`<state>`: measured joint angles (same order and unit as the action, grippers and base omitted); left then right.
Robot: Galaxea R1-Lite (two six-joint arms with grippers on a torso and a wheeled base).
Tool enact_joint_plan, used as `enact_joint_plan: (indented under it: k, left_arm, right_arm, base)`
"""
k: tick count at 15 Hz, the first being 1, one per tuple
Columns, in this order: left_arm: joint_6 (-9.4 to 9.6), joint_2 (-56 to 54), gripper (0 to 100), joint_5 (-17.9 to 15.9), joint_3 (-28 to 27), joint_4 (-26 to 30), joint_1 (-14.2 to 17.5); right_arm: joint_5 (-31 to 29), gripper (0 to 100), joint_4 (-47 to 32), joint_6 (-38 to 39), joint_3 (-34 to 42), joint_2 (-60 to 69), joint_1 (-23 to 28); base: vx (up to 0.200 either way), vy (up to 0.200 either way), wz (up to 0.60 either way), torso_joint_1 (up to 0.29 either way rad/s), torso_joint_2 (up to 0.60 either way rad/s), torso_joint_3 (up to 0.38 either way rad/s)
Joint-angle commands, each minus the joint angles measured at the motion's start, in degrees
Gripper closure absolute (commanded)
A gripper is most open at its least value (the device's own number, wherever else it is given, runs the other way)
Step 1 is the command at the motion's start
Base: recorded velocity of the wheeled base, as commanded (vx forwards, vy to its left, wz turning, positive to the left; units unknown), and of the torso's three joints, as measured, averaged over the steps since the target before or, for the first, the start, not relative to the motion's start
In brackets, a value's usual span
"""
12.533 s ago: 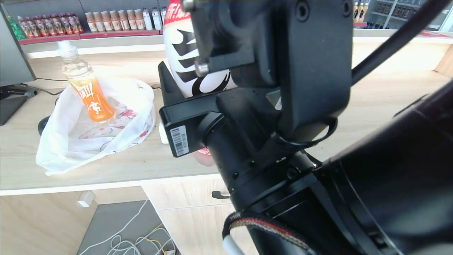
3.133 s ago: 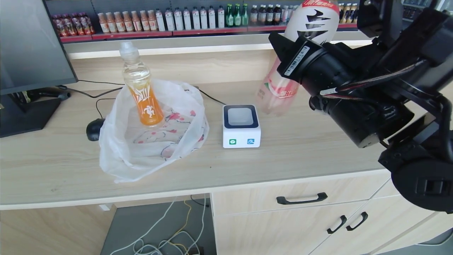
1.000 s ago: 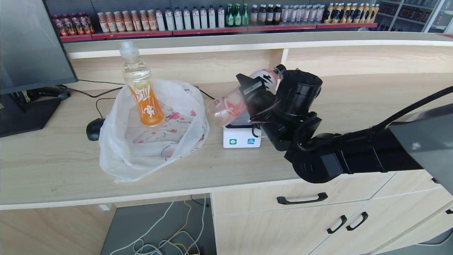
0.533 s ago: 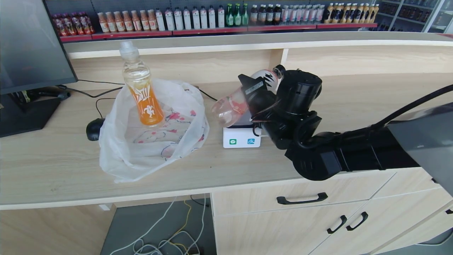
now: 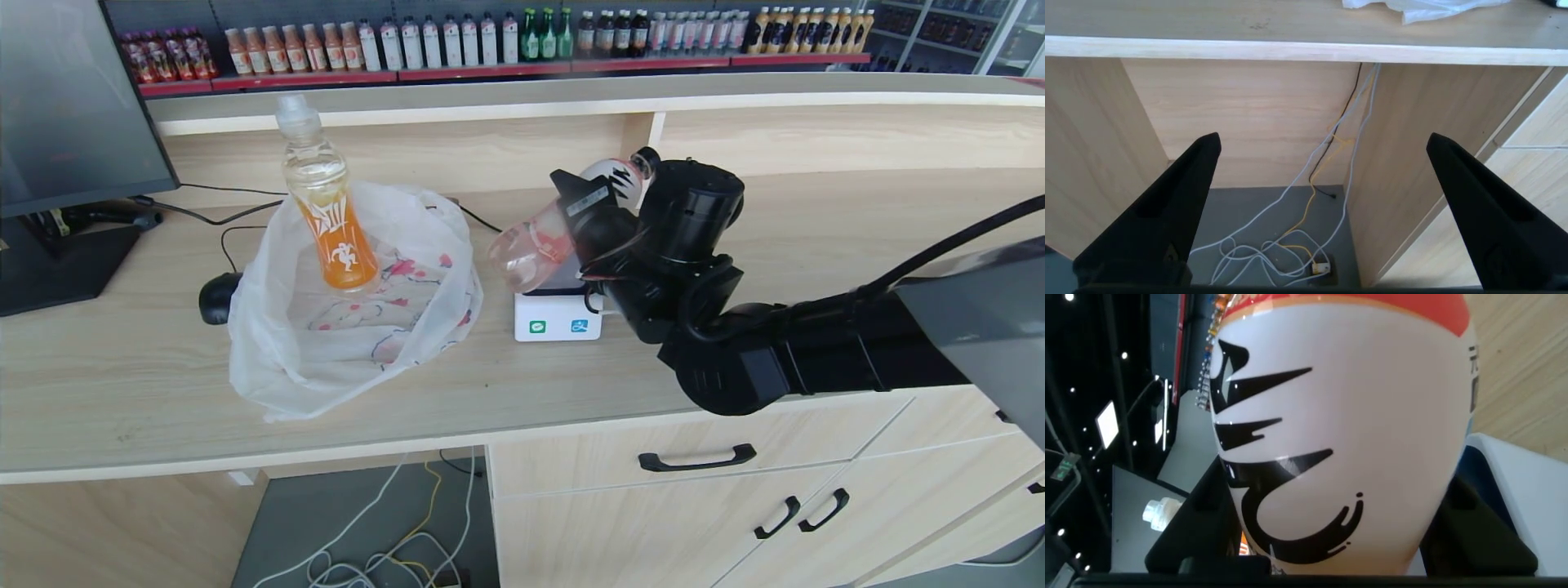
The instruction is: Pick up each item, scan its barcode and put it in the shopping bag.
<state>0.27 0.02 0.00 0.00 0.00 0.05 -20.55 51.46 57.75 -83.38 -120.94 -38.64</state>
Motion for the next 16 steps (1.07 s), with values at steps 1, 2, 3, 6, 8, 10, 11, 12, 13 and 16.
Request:
enact_joint_plan:
  k: [1, 2, 3, 6, 8, 10, 11, 12, 13, 16]
  left_arm:
    - [0.0, 0.0, 0, 0.0, 0.0, 0.0, 0.0]
    - [0.0, 0.0, 0, 0.0, 0.0, 0.0, 0.0]
    - [0.0, 0.0, 0, 0.0, 0.0, 0.0, 0.0]
    - [0.0, 0.0, 0, 0.0, 0.0, 0.0, 0.0]
    - [0.0, 0.0, 0, 0.0, 0.0, 0.0, 0.0]
    - [0.0, 0.0, 0, 0.0, 0.0, 0.0, 0.0]
    - [0.0, 0.0, 0, 0.0, 0.0, 0.0, 0.0]
    - [0.0, 0.0, 0, 0.0, 0.0, 0.0, 0.0]
    - [0.0, 0.0, 0, 0.0, 0.0, 0.0, 0.0]
    - [0.0, 0.0, 0, 0.0, 0.0, 0.0, 0.0]
  right_arm:
    - [0.0, 100, 0.0, 0.0, 0.1, 0.4, 0.0]
    - [0.0, 100, 0.0, 0.0, 0.1, 0.4, 0.0]
    - [0.0, 100, 0.0, 0.0, 0.1, 0.4, 0.0]
    - [-0.1, 100, 0.0, 0.0, 0.0, 0.3, 0.0]
    - [-0.2, 100, 0.0, 0.0, 0.1, 0.4, 0.0]
    - [-0.2, 100, 0.0, 0.0, 0.2, 0.4, 0.0]
    - [-0.3, 100, 0.0, 0.0, 0.2, 0.4, 0.0]
    - [-0.3, 100, 0.0, -0.1, 0.2, 0.4, -0.1]
    - [-0.4, 100, 0.0, -0.1, 0.2, 0.5, -0.1]
    - [-0.3, 100, -2.0, -2.8, 0.4, 3.4, -0.2]
  base:
    - [0.0, 0.0, 0.0, 0.0, 0.0, 0.0]
    - [0.0, 0.0, 0.0, 0.0, 0.0, 0.0]
    - [0.0, 0.0, 0.0, 0.0, 0.0, 0.0]
    - [0.0, 0.0, 0.0, 0.0, 0.0, 0.0]
    - [0.0, 0.0, 0.0, 0.0, 0.0, 0.0]
    - [0.0, 0.0, 0.0, 0.0, 0.0, 0.0]
    - [0.0, 0.0, 0.0, 0.0, 0.0, 0.0]
    - [0.0, 0.0, 0.0, 0.0, 0.0, 0.0]
    - [0.0, 0.0, 0.0, 0.0, 0.0, 0.0]
    - [0.0, 0.0, 0.0, 0.0, 0.0, 0.0]
